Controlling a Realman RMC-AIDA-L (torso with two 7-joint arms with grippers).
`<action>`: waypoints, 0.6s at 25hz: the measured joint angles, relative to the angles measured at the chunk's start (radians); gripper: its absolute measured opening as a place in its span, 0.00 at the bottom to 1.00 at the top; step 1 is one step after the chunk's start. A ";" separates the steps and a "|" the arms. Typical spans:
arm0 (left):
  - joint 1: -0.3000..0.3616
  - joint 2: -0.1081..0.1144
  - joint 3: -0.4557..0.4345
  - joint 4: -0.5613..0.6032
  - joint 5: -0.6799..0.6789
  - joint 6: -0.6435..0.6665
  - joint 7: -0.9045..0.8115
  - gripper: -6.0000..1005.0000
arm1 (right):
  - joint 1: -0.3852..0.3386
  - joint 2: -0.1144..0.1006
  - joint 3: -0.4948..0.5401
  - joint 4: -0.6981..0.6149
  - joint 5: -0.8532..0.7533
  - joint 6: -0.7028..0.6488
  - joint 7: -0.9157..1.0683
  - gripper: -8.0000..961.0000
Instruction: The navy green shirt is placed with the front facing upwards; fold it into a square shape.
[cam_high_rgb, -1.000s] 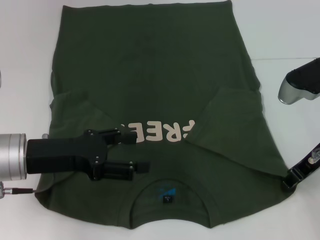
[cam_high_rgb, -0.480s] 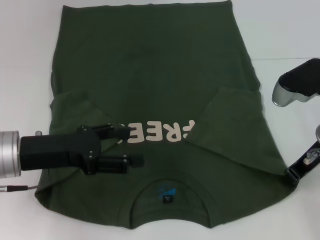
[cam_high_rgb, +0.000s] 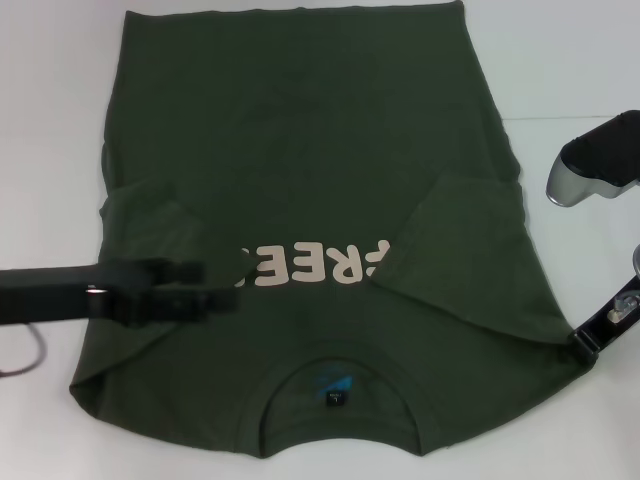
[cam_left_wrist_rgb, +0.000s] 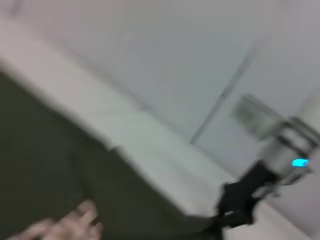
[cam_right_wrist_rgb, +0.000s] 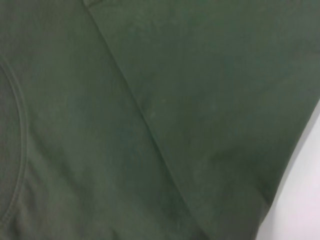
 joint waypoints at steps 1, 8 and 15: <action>0.000 0.002 -0.011 0.025 0.027 0.001 -0.052 0.95 | 0.000 0.000 0.000 0.000 0.000 0.000 -0.001 0.05; 0.008 0.021 -0.149 0.186 0.214 0.004 -0.337 0.95 | 0.002 -0.001 -0.004 -0.013 0.000 -0.001 -0.002 0.04; -0.010 0.043 -0.209 0.183 0.366 -0.001 -0.523 0.95 | 0.005 0.000 -0.004 -0.026 0.001 -0.006 -0.003 0.04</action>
